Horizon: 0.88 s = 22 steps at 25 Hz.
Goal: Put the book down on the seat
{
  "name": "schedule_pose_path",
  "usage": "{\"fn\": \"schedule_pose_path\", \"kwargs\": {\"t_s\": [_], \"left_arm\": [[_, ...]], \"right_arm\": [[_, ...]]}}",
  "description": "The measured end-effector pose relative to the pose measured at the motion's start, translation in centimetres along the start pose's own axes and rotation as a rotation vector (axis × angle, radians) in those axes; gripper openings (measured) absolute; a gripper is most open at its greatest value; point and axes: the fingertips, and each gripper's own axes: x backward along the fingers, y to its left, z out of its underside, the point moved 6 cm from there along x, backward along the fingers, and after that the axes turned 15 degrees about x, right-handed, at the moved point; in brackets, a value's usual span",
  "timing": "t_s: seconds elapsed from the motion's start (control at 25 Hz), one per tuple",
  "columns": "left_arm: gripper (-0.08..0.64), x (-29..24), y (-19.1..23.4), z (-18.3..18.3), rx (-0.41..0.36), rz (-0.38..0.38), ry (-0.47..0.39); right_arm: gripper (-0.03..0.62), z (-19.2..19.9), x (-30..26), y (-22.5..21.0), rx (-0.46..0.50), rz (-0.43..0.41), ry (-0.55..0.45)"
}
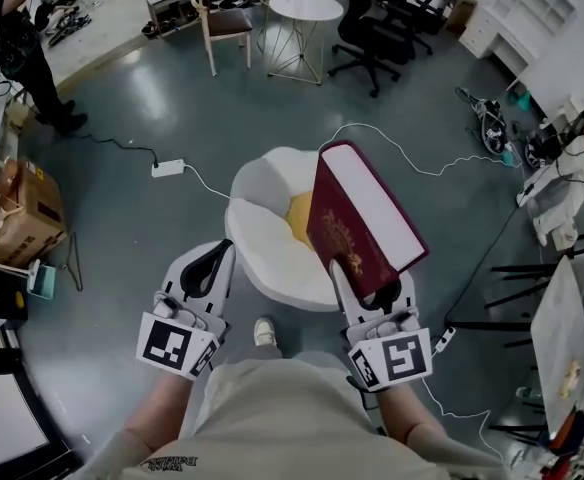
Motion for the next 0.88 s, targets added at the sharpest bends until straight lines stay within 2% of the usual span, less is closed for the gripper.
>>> {"fn": "schedule_pose_path", "kwargs": {"t_s": [0.24,0.56,0.88], "left_arm": [[0.003,-1.1,1.2,-1.1,-0.013,-0.01,-0.012],[0.003,-4.4,-0.1,-2.5,-0.016,-0.026,-0.024],[0.003,-5.9,-0.2,-2.1,-0.003,-0.045,-0.023]], "right_arm": [[0.212,-0.7,-1.9,-0.8,0.025,0.019,-0.008],[0.212,-0.8,-3.4,-4.3,0.041,0.002,-0.018],[0.212,0.6,-4.3,-5.5,0.025,-0.035,-0.004]]}}
